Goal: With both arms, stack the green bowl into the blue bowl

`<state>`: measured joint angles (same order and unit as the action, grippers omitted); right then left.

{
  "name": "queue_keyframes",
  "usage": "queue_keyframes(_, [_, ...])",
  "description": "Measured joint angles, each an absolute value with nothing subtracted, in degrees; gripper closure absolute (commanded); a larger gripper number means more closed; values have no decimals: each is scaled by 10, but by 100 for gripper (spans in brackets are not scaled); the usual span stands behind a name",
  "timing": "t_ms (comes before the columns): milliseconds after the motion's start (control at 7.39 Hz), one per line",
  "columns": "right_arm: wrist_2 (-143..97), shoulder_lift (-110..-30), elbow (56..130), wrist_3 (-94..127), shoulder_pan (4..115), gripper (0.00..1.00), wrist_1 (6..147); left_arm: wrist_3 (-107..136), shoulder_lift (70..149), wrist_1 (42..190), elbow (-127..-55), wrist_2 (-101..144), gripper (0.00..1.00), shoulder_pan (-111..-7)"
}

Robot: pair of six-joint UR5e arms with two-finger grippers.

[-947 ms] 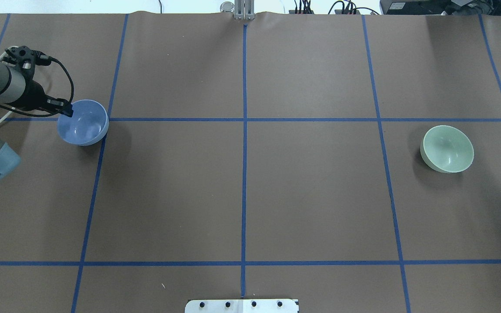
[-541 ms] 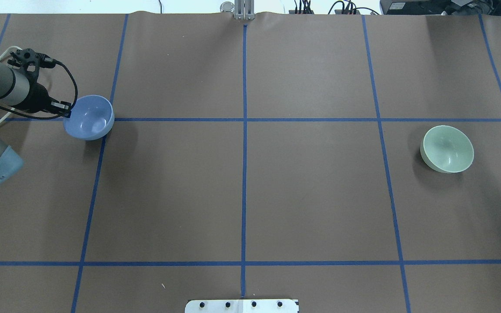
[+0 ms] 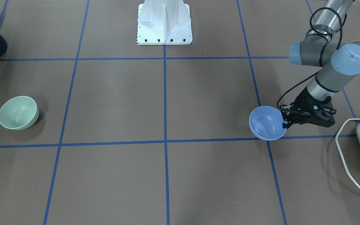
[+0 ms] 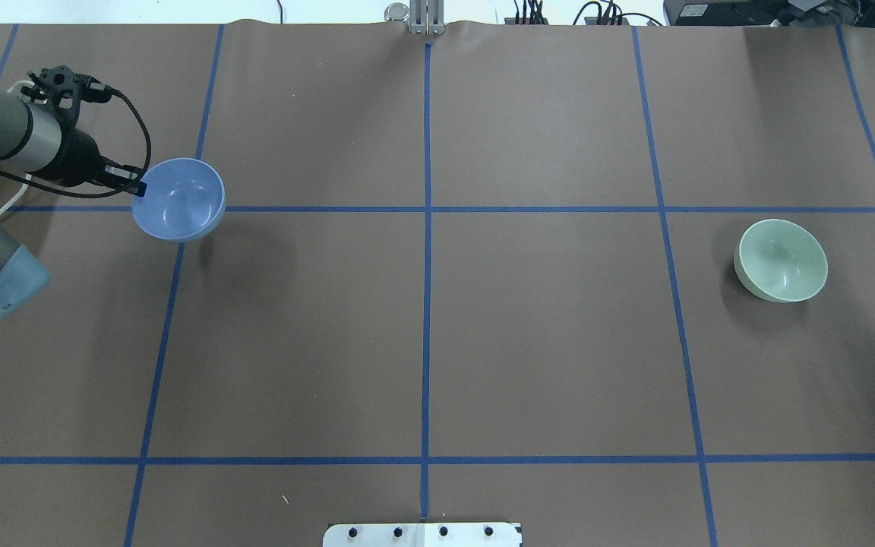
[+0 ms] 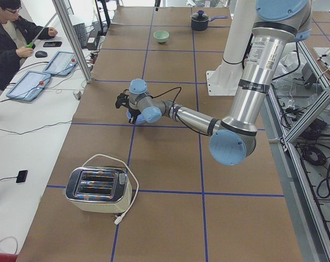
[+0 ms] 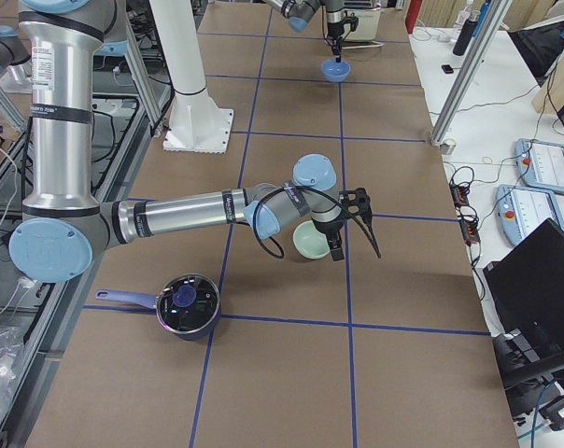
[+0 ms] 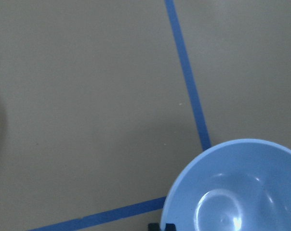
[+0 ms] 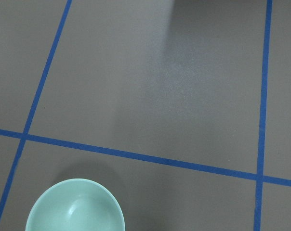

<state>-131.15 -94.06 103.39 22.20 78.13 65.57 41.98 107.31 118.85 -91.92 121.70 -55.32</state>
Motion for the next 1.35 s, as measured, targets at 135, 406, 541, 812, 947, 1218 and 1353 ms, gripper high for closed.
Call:
queue_keyframes(135, [-1312,-941,1034,222,781,0,656,453,1102,1140,-947,1219,100,-543])
queue_keyframes(406, [-1312,-941,1033,222,781,0,656,551,1168,1092,-969,1176,100,-461])
queue_keyframes(541, [-1313,-941,1033,222,781,0,656,595,1202,1079,-966,1143,100,-411])
queue_keyframes(812, [-1313,-941,1033,222,781,0,656,646,1265,1053,-934,1073,100,-333])
queue_keyframes(947, [-1313,-940,1033,222,781,0,656,654,1283,1050,-914,1055,100,-316])
queue_keyframes(1218, [-1314,-940,1033,222,781,0,656,658,1298,1048,-899,1045,100,-299])
queue_keyframes(1353, [-1314,-940,1033,222,781,0,656,659,1301,1048,-897,1044,100,-295])
